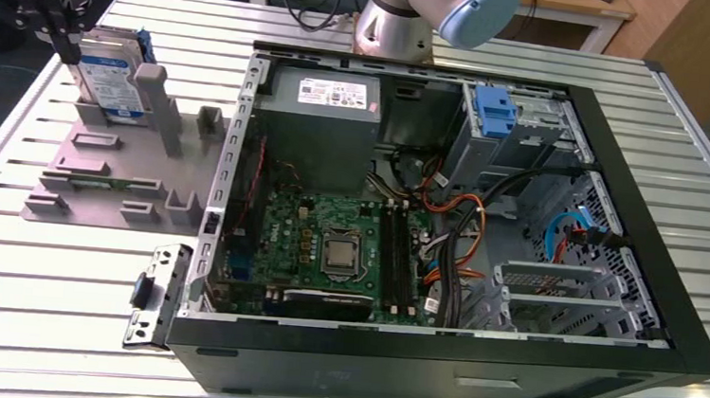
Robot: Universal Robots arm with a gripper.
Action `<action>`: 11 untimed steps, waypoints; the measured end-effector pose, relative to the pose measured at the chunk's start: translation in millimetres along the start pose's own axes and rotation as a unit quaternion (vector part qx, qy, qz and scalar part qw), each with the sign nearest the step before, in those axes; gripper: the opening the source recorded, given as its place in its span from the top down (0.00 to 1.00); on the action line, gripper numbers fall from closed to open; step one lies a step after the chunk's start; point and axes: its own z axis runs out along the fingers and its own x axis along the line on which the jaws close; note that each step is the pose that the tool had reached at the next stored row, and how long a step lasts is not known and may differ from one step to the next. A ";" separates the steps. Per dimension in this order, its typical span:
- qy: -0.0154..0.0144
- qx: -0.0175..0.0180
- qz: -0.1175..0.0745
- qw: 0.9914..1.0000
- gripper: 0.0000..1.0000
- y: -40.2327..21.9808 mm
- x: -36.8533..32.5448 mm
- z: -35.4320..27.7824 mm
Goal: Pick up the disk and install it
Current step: 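Pick up the disk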
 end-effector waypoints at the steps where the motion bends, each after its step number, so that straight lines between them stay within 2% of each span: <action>1: 0.000 0.000 -0.001 1.000 0.90 0.0 0.0 0.0; 11: 0.000 0.000 -0.007 1.000 0.90 0.0 0.0 0.0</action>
